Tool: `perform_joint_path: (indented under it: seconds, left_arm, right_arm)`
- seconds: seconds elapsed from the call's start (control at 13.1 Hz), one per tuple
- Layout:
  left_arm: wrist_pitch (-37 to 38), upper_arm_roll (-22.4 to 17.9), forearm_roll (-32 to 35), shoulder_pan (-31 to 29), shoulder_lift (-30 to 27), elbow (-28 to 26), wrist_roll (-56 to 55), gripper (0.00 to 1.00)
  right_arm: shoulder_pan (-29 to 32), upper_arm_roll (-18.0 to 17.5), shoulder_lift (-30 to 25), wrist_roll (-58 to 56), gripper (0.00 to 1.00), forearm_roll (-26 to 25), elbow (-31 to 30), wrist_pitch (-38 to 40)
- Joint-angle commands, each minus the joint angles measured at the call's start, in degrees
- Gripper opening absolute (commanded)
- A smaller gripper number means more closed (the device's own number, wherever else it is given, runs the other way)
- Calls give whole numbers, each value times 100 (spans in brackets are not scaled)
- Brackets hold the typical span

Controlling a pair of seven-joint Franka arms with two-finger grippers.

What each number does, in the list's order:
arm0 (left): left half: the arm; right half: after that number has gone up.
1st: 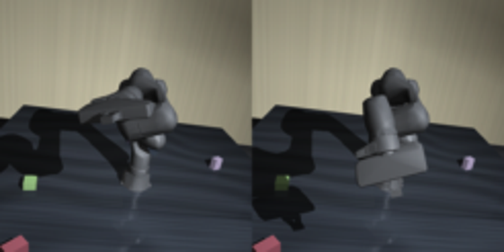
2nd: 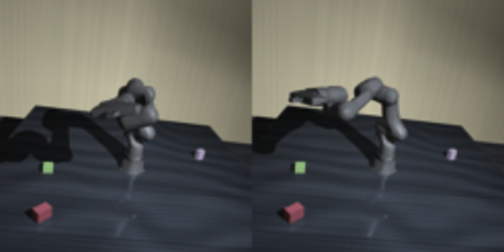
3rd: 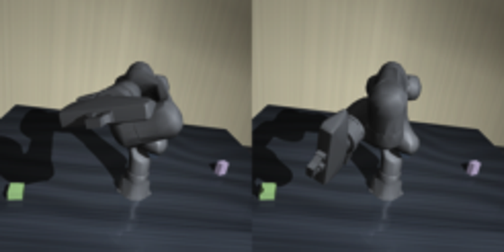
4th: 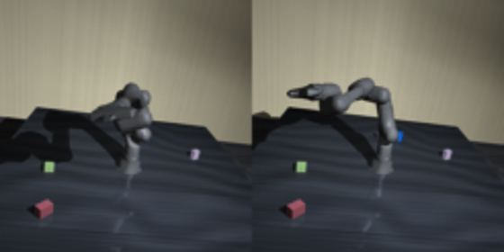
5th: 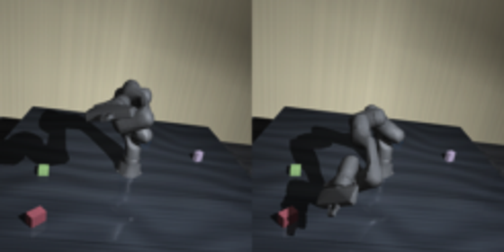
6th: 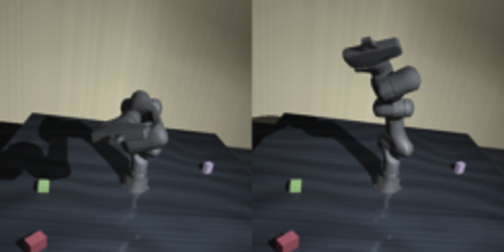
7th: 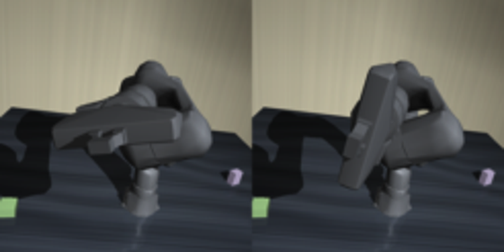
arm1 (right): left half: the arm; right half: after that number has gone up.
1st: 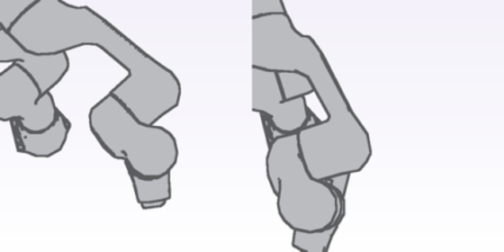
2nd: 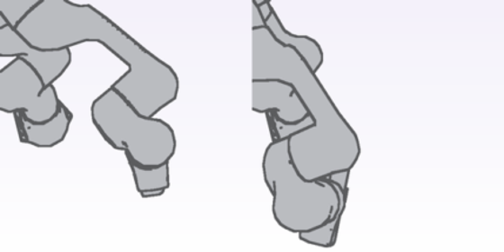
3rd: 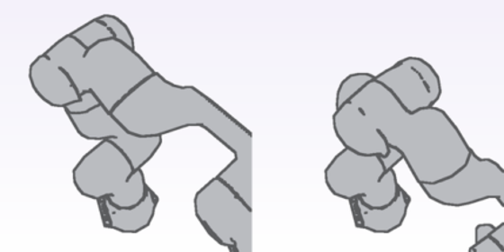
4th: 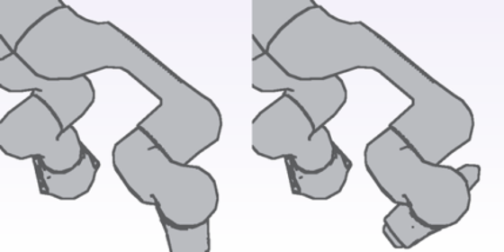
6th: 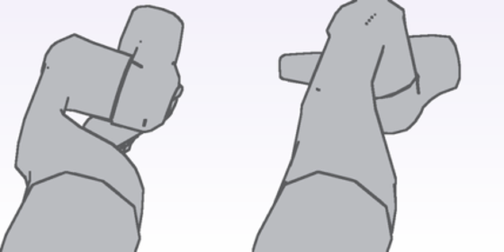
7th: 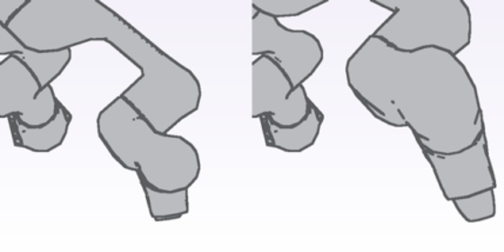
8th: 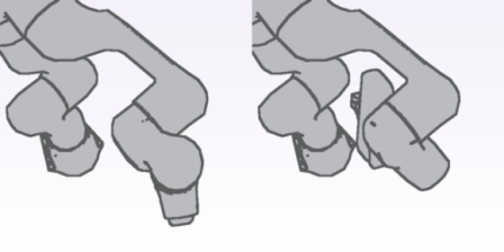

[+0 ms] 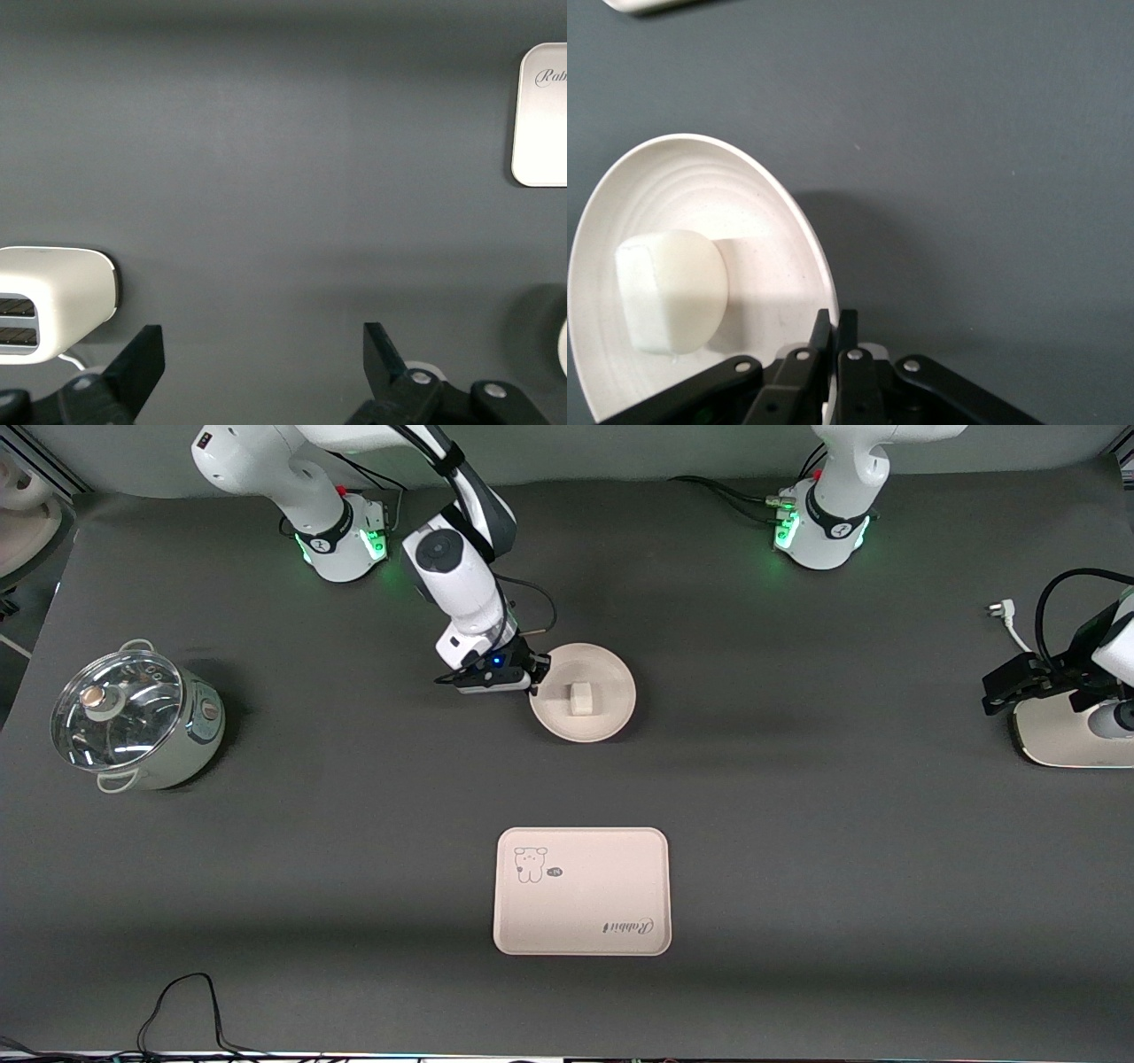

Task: Place bun in plate and plate on tray
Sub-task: 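Lift the plate with the right gripper and carry it over the tray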

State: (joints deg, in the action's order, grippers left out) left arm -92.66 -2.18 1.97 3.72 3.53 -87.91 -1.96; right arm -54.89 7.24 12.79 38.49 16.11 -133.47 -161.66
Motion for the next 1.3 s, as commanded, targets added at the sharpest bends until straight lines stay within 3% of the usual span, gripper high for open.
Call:
perform_joint_path:
  seconds: [0.0, 0.23, 0.54, 0.92, 1.23]
  left_arm:
    - [55, -19, 85, 41, -63, 29, 29, 100]
    - [55, -19, 93, 50, -72, 29, 20, 100]
    - [73, -11, 85, 59, -81, 46, 47, 100]
    - [73, 51, 85, 41, -72, 46, 12, 100]
    - [3, 42, 85, -20, -64, 46, 64, 100]
  right_arm:
    - [13, -3, -574, -420, 0, 304, -48, 380]
    - [180, 32, -979, -825, 0, 559, 127, 1108]
    - [302, 49, -823, -922, 0, 735, 592, 1357]
    - [847, 49, 362, -1230, 0, 735, 1909, 1365]
    - [1330, 49, 1776, -1650, 0, 1235, 3726, 1733]
